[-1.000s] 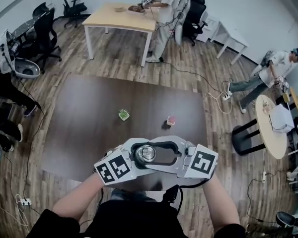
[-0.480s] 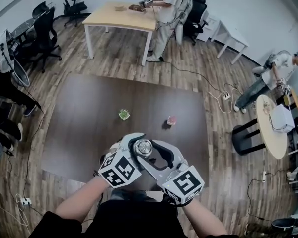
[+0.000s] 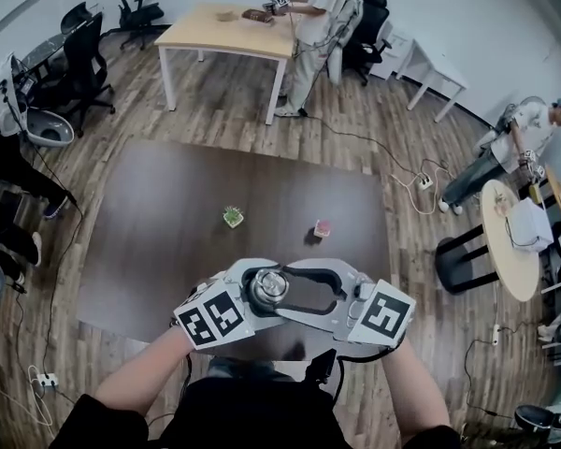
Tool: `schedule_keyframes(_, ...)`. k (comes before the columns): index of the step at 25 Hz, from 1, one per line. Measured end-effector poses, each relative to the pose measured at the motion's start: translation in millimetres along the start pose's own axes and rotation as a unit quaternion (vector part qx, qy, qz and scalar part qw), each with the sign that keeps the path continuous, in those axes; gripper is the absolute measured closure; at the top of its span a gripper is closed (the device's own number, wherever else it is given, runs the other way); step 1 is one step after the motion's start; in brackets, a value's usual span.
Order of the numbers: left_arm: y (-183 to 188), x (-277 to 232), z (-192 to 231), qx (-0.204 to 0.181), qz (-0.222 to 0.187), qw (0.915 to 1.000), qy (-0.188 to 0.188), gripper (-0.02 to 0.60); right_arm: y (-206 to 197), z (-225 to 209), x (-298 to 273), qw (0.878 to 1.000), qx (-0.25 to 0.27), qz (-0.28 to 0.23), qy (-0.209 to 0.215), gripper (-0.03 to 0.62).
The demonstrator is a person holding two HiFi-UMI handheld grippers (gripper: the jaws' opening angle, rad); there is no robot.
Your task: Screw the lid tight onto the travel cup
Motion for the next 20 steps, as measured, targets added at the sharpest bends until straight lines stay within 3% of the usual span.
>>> schedule_keyframes(4, 3.3, -1.4, -9.0, -0.009, -0.004, 0.9997, -0.023, 0.193, 4.1, 3.0, -7.8, 0.998, 0.009, 0.01, 0.059, 0.352)
schedule_keyframes(7, 2.6, -1.3, -4.0, -0.011, 0.001, 0.9999, -0.008, 0.193, 3.3, -1.2, -12.3, 0.999, -0.002, 0.011, 0.048, 0.355)
schedule_keyframes(9, -0.7, 1.0, 6.0, 0.004, 0.005, 0.9998, 0.018, 0.193, 1.3, -7.8, -16.4, 1.0, -0.019, 0.001, -0.007, 0.355)
schedule_keyframes(11, -4.4, 2.0, 14.6, 0.018, 0.008, 0.9988, 0.044, 0.193, -1.6, -11.0, -20.8, 0.995, -0.046, -0.017, -0.088, 0.356)
schedule_keyframes(14, -11.6, -0.1, 19.4, 0.026, 0.015, 0.9971, 0.069, 0.193, -6.5, -8.1, -24.6, 0.973, -0.075, -0.032, -0.214, 0.356)
schedule_keyframes(16, -17.1, -3.9, 19.5, 0.025, 0.022, 0.9966, 0.075, 0.193, -9.9, -5.7, -25.9, 0.957, -0.084, -0.027, -0.277, 0.356)
schedule_keyframes(18, -17.3, -6.1, 19.7, 0.025, 0.019, 0.9969, 0.071, 0.193, -11.2, -5.2, -27.3, 0.949, -0.082, -0.023, -0.304, 0.356)
schedule_keyframes(20, -13.2, -5.2, 20.7, 0.026, 0.012, 0.9976, 0.064, 0.193, -10.8, -6.0, -28.0, 0.954, -0.071, -0.025, -0.289, 0.355)
Point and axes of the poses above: the fingertips, and each gripper's own axes: x backward along the fingers, z to its left, y out of its top, the point moved 3 cm from there along x, backward along the fingers, and after that the axes turned 1 degree about -z, right-handed, at the moved point
